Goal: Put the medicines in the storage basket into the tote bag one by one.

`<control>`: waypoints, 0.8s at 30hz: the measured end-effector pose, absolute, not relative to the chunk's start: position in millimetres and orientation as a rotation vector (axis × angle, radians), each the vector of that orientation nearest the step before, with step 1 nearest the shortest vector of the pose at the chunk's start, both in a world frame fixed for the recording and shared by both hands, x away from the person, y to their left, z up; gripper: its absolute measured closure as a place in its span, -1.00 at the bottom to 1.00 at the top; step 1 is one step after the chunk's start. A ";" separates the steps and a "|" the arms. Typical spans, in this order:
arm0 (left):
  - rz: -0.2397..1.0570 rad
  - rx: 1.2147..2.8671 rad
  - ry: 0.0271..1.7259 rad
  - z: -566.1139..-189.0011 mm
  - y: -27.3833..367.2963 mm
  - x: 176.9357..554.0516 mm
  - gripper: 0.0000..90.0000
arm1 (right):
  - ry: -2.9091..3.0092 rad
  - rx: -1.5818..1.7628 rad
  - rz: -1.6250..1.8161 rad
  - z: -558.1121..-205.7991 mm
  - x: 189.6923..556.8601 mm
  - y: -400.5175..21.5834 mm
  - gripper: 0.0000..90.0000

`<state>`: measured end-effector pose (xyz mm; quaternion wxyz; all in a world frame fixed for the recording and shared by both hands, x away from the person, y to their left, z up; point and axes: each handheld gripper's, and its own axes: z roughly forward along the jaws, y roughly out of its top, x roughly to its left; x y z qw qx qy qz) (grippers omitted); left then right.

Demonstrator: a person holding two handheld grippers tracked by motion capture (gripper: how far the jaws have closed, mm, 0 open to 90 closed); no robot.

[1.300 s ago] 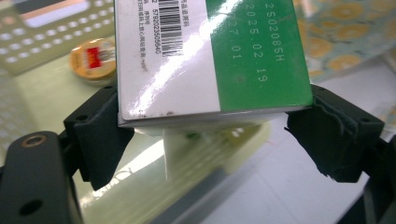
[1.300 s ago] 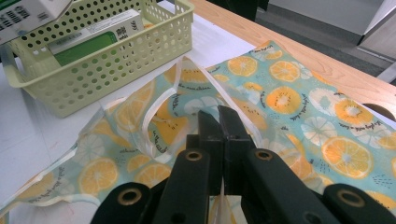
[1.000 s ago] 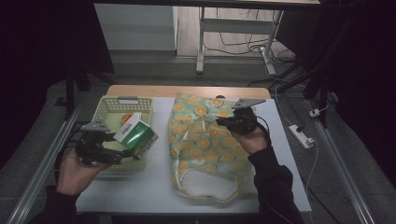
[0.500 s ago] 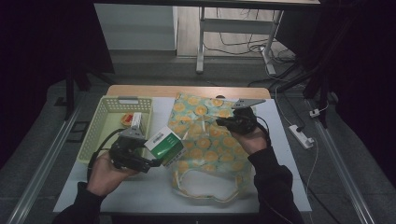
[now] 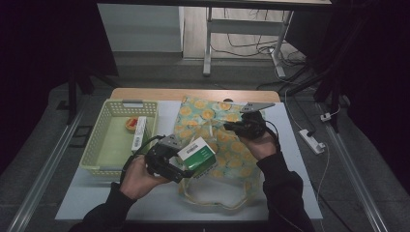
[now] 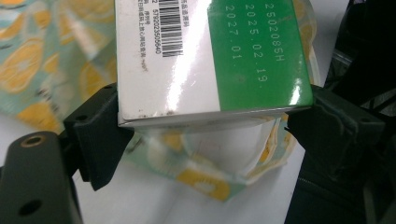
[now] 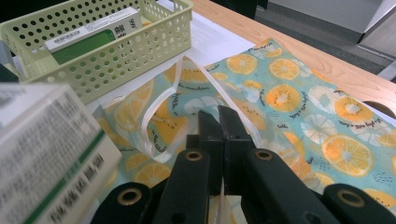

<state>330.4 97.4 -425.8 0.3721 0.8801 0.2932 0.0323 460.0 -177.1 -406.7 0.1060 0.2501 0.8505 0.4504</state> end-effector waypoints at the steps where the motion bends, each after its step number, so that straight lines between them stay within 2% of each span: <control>1: 0.077 2.260 0.746 -427.0 94.2 331.9 -0.65 | 2.506 0.736 1.325 -406.9 460.1 -177.1 0.99; 24: 0.116 2.325 0.769 -458.9 41.0 379.9 -0.65 | 2.513 0.719 1.329 -408.1 459.6 -174.8 0.99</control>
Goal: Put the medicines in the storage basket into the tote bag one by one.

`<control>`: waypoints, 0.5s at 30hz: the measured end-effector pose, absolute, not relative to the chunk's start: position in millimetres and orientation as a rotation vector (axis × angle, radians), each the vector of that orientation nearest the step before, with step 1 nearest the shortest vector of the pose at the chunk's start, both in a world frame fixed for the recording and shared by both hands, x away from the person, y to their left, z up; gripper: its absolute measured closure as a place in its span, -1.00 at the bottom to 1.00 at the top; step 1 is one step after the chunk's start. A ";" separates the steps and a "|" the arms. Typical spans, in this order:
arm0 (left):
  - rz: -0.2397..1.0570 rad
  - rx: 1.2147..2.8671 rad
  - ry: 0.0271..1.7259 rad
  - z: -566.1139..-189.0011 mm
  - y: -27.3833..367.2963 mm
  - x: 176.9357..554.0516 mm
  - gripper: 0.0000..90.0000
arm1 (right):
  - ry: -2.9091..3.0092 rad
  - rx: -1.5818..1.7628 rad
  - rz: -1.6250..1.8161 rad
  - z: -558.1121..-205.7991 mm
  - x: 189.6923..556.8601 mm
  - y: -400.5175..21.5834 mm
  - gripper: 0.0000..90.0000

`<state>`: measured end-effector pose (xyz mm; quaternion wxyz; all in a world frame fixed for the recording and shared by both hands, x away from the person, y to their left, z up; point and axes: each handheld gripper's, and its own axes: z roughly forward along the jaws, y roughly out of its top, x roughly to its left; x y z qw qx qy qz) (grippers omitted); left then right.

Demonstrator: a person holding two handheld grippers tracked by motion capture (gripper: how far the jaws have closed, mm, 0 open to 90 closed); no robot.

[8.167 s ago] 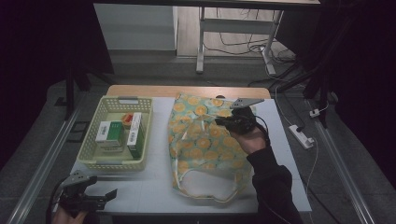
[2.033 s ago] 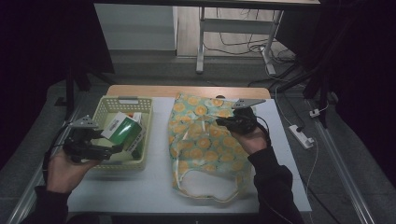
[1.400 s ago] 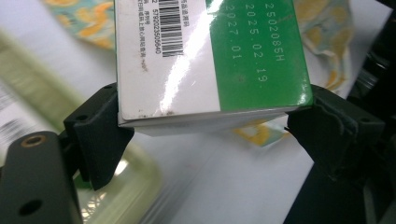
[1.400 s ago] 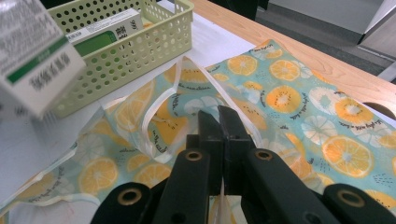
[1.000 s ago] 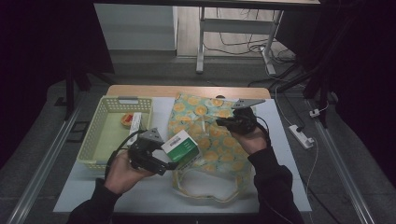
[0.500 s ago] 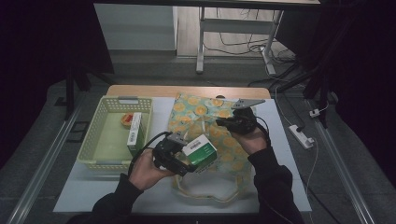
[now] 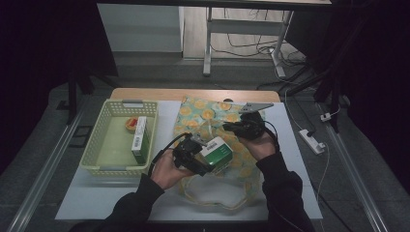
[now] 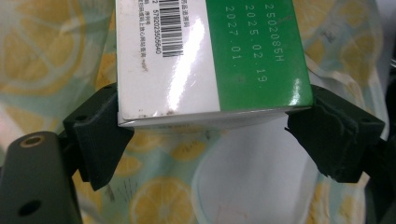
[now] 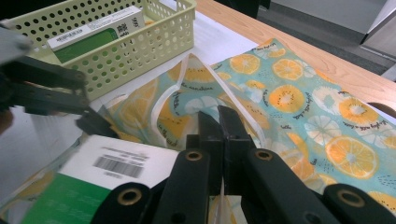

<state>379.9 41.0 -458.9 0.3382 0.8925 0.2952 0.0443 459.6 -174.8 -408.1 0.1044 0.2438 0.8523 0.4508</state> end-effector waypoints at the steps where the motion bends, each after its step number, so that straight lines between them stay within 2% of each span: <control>1: 0.113 2.325 0.776 -460.0 39.3 382.2 -0.65 | 2.513 0.719 1.329 -408.2 459.6 -174.7 0.99; 15: 0.139 2.317 0.834 -474.9 28.1 408.7 -0.66 | 2.515 0.720 1.323 -408.9 460.0 -175.0 0.99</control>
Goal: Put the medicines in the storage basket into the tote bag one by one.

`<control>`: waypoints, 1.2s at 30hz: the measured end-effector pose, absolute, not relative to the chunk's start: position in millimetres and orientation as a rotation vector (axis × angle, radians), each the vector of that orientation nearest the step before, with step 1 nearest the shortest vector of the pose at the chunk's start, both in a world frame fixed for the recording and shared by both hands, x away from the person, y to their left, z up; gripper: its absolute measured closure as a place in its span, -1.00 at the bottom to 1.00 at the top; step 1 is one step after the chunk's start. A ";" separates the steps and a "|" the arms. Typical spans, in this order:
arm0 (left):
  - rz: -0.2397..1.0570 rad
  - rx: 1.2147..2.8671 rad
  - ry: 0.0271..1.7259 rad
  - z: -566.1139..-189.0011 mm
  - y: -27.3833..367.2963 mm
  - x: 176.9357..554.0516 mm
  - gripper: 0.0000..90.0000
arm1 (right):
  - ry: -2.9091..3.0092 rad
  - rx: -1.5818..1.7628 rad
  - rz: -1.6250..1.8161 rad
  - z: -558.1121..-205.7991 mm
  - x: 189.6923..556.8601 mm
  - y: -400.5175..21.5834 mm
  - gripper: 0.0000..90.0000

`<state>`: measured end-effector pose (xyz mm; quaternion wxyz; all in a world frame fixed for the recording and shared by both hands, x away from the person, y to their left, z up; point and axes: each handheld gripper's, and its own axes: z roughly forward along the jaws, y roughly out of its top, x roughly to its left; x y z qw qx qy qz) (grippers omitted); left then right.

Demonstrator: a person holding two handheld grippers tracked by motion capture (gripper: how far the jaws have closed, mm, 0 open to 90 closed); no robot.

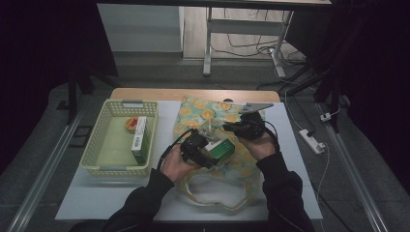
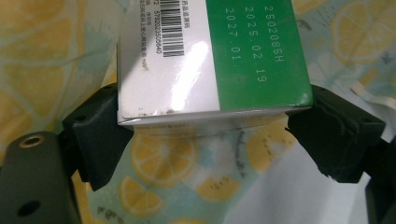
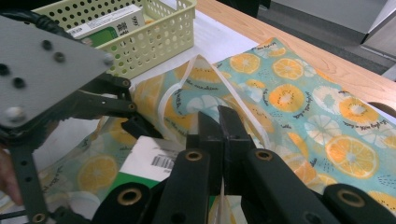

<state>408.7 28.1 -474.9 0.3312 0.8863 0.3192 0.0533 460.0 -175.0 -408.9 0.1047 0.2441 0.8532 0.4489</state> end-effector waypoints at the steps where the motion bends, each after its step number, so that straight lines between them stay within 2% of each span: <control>1: 0.144 2.318 0.834 -475.2 27.9 410.2 -0.66 | 2.516 0.720 1.320 -409.0 460.1 -175.1 0.99; 21: 0.217 2.254 0.880 -484.2 26.6 423.4 -0.69 | 2.510 0.721 1.306 -410.4 460.9 -175.7 0.99; 26: 0.192 2.226 0.864 -476.1 31.3 416.5 -0.81 | 2.506 0.727 1.307 -410.4 461.3 -176.6 0.99; 36: 0.142 2.195 0.835 -460.1 42.4 397.9 -0.86 | 2.508 0.725 1.303 -411.2 461.3 -175.9 0.99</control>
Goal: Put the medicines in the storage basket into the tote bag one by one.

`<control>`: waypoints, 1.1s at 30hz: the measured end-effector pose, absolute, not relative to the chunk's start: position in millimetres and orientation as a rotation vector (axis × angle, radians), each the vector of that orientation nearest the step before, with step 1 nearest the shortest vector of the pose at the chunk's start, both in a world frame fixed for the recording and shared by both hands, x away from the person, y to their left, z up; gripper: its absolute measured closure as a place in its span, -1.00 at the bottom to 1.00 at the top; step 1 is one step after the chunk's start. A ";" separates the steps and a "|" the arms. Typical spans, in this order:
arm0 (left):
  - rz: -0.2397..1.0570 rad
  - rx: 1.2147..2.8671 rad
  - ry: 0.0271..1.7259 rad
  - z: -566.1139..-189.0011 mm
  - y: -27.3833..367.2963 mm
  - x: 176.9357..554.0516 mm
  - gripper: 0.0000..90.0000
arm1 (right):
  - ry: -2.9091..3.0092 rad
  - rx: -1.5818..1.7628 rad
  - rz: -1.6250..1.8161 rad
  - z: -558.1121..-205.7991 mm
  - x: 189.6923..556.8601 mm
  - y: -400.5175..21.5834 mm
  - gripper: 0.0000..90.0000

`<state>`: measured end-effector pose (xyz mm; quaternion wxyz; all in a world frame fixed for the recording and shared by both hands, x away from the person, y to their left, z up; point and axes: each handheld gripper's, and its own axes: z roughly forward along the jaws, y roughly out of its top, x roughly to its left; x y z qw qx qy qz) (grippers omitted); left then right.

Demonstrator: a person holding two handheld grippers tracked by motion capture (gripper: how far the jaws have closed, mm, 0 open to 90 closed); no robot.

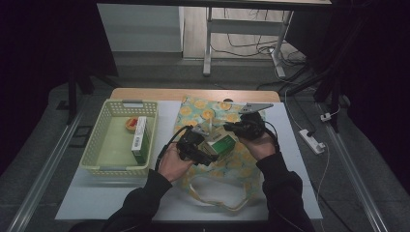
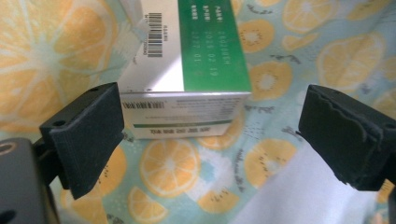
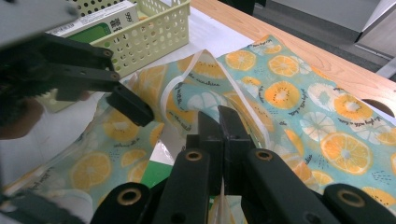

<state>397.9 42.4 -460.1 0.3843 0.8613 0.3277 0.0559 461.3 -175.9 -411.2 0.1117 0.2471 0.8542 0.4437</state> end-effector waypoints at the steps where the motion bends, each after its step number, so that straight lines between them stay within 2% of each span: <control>1: 0.133 2.191 0.832 -459.1 43.3 396.2 -0.87 | 2.507 0.725 1.302 -411.1 461.2 -176.0 0.99; 9: 0.147 2.161 0.837 -453.8 56.5 385.6 -1.00 | 2.505 0.718 1.304 -410.6 460.4 -175.7 0.99; 33: 0.137 2.143 0.881 -443.0 116.8 357.8 -1.00 | 2.506 0.717 1.293 -411.1 460.5 -175.5 0.99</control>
